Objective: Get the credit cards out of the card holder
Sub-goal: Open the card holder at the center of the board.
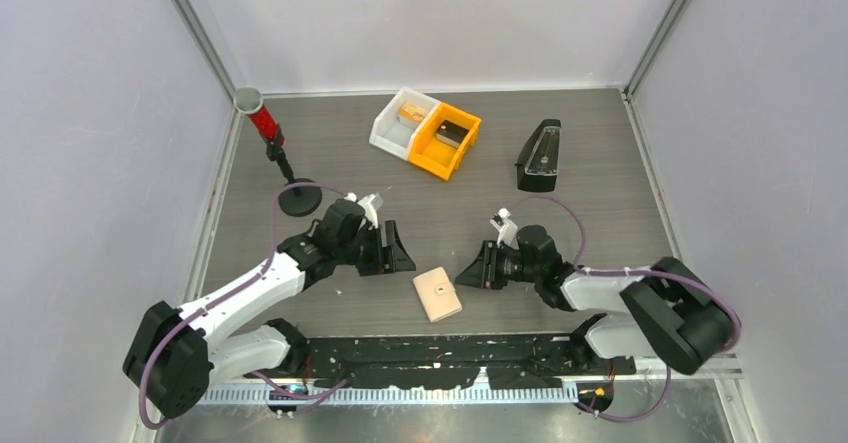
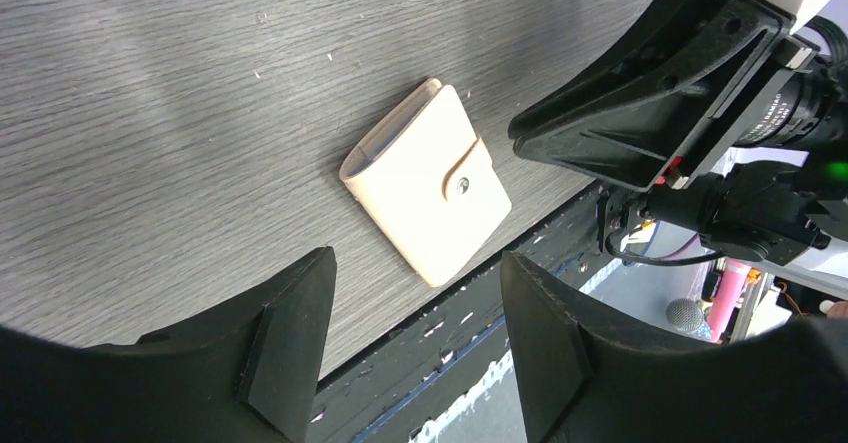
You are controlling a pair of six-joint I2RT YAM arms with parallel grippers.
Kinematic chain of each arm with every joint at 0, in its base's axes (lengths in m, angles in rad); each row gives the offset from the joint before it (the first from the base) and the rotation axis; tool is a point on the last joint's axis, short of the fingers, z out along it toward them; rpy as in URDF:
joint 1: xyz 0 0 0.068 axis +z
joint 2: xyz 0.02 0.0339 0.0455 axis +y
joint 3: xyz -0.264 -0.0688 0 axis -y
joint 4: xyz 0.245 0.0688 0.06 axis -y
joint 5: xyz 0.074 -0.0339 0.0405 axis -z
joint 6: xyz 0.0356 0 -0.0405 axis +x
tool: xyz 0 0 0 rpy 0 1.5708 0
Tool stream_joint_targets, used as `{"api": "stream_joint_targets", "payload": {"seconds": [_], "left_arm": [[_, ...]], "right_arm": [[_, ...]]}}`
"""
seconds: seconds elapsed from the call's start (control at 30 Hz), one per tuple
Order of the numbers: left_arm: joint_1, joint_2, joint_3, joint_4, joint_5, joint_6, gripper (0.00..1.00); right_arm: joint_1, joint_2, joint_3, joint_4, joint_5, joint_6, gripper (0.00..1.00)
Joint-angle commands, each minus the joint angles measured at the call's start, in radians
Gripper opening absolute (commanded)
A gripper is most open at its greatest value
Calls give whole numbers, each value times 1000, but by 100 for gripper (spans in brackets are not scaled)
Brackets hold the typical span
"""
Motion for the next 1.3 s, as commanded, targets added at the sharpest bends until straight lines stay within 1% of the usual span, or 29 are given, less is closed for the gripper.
{"api": "stream_joint_targets", "payload": {"seconds": [0.0,0.07,0.2,0.27,0.3,0.33,0.37,0.4,0.43,0.57,0.63,0.73,0.87,0.97,1.27], "left_arm": [[-3,-13,0,30,-1,20,64],[-3,-11,-6,38,-1,20,63],[-4,1,-18,50,-1,19,62],[-3,1,-24,49,-6,19,62],[-4,-5,-28,46,-12,19,62],[-4,-15,-33,42,-23,19,62],[-3,-30,-37,37,-39,20,62],[-4,-49,-43,27,-58,21,62],[-4,-70,-47,15,-81,25,62],[-4,-179,-50,-67,-192,50,64],[-4,-230,-51,-117,-248,56,65],[-3,-298,-66,-148,-290,58,66],[-4,-376,-101,-155,-309,38,66],[-4,-415,-129,-144,-309,20,66],[-3,-388,-134,-116,-283,11,66]], "right_arm": [[-13,-179,107,-373,137,-182,30],[-11,-252,157,-556,194,-218,32],[22,-341,234,-720,291,-225,34],[72,-347,277,-786,367,-211,36],[120,-345,310,-804,396,-207,36],[149,-333,327,-840,457,-196,37],[206,-325,364,-855,522,-189,38],[237,-303,381,-883,547,-175,39],[297,-290,418,-894,623,-167,39],[419,-164,512,-950,746,-119,42],[459,-107,548,-958,765,-113,44],[502,-38,591,-974,780,-107,48],[530,34,651,-1032,845,-100,49],[538,71,667,-1044,853,-91,49],[564,162,670,-1031,842,-68,49]]}}
